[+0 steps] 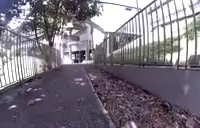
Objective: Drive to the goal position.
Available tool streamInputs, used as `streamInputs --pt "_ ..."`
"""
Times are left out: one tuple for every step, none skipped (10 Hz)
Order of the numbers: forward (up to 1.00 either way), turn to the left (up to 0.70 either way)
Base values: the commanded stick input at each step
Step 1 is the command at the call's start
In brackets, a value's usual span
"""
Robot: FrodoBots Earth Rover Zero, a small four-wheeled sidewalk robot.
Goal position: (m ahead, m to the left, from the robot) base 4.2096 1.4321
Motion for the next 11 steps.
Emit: streamInputs --pt "0.00 0.78" --pt "0.00 0.00" --pt "0.00 0.00" --pt "0.00 0.00" --pt "0.00 0.00" --pt "0.00 0.00" --pt "0.00 0.00" --pt "0.00 0.00" --pt "0.00 0.00" --pt "0.00 0.00" --pt "0.00 0.05"
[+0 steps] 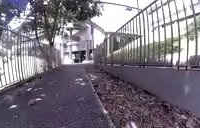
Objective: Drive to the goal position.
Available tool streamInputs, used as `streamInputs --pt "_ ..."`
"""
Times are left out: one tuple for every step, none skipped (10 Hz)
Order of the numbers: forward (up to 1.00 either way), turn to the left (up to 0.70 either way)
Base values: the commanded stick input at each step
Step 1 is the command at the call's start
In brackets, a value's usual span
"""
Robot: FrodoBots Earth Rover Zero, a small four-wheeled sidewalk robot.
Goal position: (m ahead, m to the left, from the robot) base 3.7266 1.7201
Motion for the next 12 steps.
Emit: streamInputs --pt "0.00 0.77" --pt "0.00 1.00" --pt "0.00 1.00" --pt "0.00 1.00" --pt "0.00 1.00" --pt "0.00 1.00" --pt "0.00 1.00" --pt "0.00 0.71" --pt "0.00 0.30" --pt "0.00 0.00" --pt "0.00 0.00" --pt "0.00 0.00"
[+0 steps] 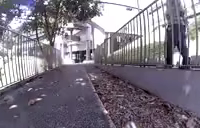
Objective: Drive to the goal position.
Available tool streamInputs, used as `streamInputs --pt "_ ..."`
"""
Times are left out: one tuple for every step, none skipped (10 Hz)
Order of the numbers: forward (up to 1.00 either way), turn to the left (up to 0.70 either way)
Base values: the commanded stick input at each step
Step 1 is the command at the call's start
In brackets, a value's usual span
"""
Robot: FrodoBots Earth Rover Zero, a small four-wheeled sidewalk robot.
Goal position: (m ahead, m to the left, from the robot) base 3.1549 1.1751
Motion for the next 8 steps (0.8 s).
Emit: streamInputs --pt "0.00 0.00" --pt "0.00 0.00" --pt "0.00 0.00" --pt "0.00 0.00" --pt "0.30 0.00" --pt "0.82 0.00" --pt "1.00 0.00" --pt "1.00 0.00"
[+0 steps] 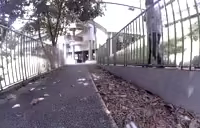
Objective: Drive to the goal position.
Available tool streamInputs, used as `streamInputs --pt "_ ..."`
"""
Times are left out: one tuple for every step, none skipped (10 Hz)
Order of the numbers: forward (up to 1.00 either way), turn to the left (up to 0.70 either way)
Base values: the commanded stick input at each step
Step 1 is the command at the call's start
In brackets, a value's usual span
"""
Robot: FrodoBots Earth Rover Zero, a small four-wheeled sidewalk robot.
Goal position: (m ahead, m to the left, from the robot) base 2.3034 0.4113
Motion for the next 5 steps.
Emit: streamInputs --pt "1.00 0.00" --pt "1.00 0.00" --pt "1.00 0.00" --pt "1.00 0.00" --pt "1.00 0.04"
